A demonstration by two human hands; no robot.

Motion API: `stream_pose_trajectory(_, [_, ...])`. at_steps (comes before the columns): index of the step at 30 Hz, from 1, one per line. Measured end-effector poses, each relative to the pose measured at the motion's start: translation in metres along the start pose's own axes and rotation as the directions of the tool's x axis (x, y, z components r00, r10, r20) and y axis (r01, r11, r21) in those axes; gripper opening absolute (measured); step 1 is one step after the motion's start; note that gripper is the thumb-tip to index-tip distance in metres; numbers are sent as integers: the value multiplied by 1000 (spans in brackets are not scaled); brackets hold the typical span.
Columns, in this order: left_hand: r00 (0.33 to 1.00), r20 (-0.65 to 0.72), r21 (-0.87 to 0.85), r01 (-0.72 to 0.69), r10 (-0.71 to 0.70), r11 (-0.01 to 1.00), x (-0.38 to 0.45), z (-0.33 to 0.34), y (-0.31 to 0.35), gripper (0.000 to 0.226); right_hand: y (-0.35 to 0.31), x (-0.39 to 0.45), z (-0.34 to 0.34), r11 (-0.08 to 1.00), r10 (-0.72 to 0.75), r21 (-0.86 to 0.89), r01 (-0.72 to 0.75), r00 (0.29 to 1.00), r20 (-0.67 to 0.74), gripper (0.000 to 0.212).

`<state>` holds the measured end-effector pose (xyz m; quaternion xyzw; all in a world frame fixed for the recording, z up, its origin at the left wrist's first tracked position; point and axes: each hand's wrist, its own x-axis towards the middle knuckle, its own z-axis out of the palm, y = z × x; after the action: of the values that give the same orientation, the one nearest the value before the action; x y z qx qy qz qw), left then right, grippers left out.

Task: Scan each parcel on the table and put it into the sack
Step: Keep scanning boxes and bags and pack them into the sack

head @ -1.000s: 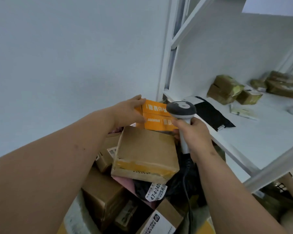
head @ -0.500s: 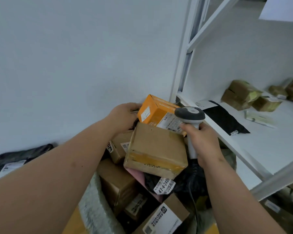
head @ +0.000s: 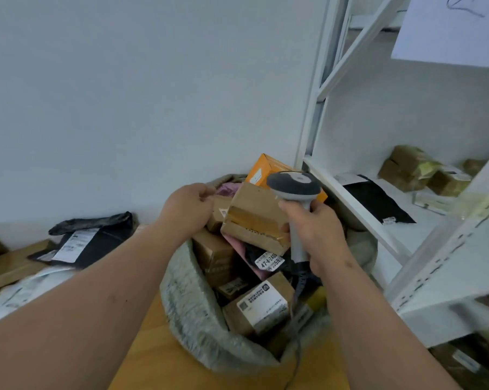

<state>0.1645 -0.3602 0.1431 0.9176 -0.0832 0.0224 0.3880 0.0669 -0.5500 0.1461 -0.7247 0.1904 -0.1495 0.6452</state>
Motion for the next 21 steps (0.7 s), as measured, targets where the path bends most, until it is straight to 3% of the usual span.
stream_pose_trajectory(9, [998,63,295,-23,5,955,-45,-45,-72,39,22,-61,84,990,111,-110,-84,956,271,16])
stream_pose_trajectory(12, [997,55,330,36,-57,943,-58,-67,-119,39,30,-80,127,991,98,-115,-65,948,301,12])
stream_pose_trajectory(21, [942,87,389,268,-325,881,-117,-140,-298,40,76,-141,276,950,262,-257,-179,905,336,14])
